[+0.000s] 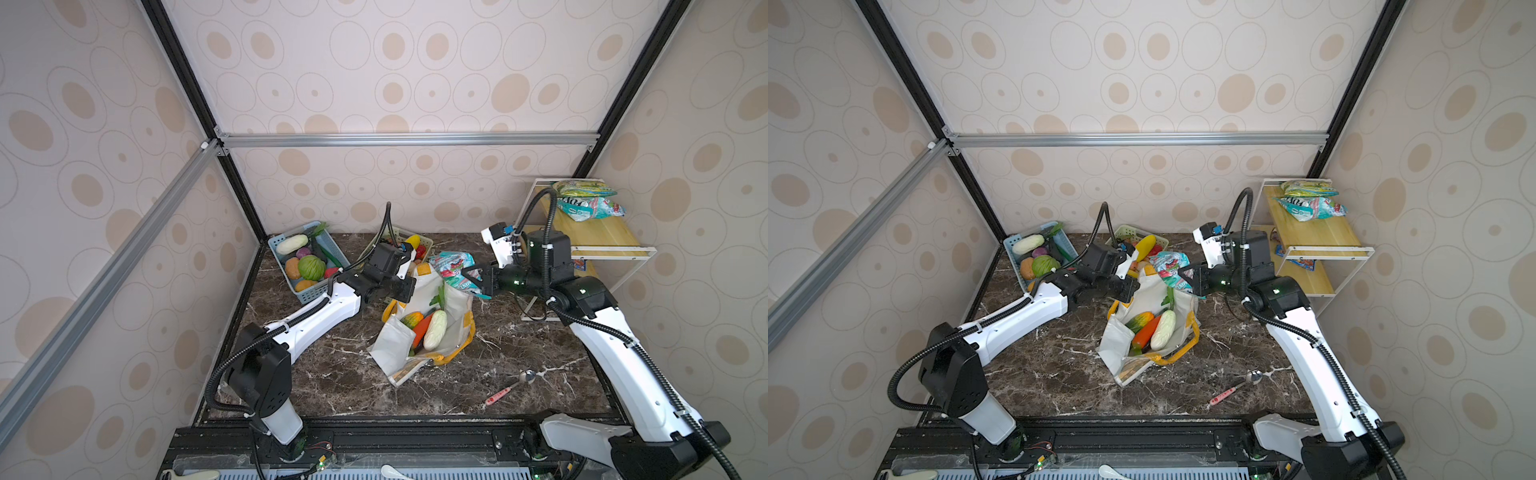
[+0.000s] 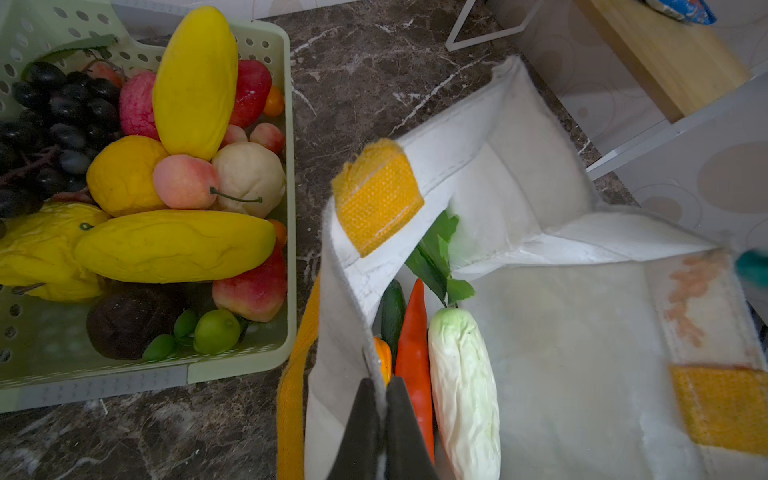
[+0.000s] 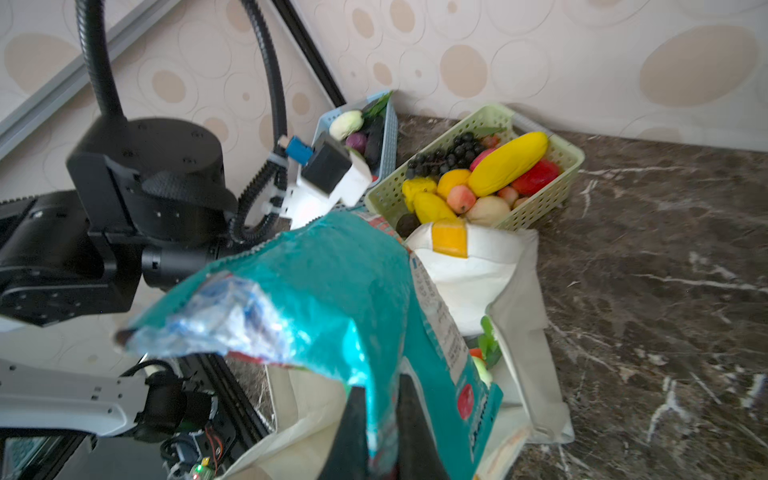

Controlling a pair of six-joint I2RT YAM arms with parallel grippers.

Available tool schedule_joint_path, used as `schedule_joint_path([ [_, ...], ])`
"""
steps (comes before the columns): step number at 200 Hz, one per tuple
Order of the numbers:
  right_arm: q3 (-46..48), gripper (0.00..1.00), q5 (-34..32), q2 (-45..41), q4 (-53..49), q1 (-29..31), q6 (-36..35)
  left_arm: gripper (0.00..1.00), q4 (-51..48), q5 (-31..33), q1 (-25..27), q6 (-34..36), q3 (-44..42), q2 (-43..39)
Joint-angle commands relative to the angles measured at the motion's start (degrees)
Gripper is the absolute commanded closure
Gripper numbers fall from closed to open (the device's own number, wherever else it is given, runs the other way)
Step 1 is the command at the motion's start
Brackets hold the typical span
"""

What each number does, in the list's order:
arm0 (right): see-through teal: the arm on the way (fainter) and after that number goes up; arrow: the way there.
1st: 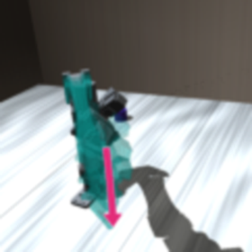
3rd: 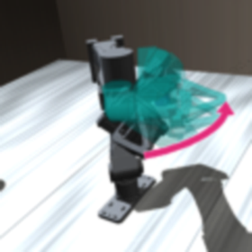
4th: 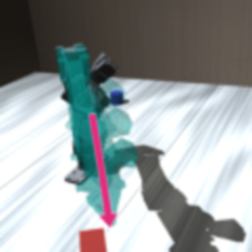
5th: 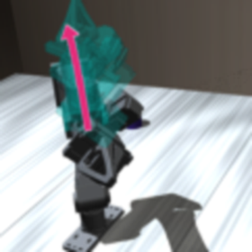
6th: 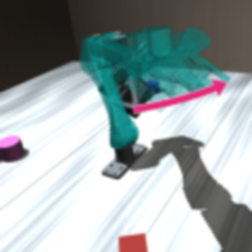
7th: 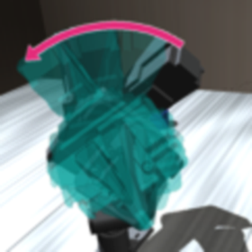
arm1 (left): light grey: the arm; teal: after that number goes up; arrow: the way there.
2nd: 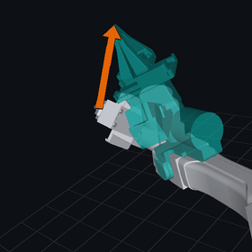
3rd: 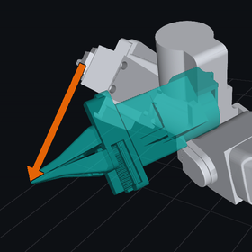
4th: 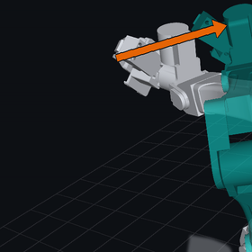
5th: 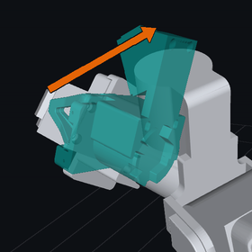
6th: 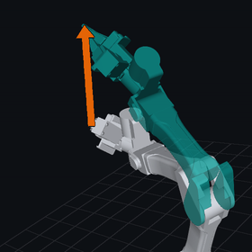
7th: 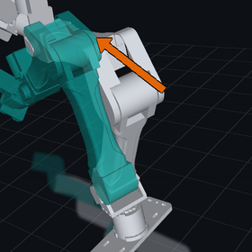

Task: Place the food into the grocery bag and tie it
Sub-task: 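Pull the teal snack bag off the shelf toward the tote, then lower the teal snack bag into the tote held by the left gripper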

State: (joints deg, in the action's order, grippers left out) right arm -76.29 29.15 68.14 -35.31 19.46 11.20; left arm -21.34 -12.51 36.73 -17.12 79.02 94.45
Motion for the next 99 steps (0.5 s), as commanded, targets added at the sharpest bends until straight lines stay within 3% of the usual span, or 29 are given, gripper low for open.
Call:
schedule_joint_path([
  [1,2.8,1.00,3.3,0.6,4.3,1.5,2.5,1.00,-0.3,0.1,-0.4,0.3,2.4,0.7],
  [56,4.6,1.00,1.7,4.4,5.3,3.0,7.1,1.00,-0.2,0.2,-0.4,-0.1,2.4,0.2],
  [99,4.3,0.99,-5.2,7.3,-0.3,3.2,4.0,1.00,-1.3,1.7,-0.4,-0.3,3.1,-0.2],
])
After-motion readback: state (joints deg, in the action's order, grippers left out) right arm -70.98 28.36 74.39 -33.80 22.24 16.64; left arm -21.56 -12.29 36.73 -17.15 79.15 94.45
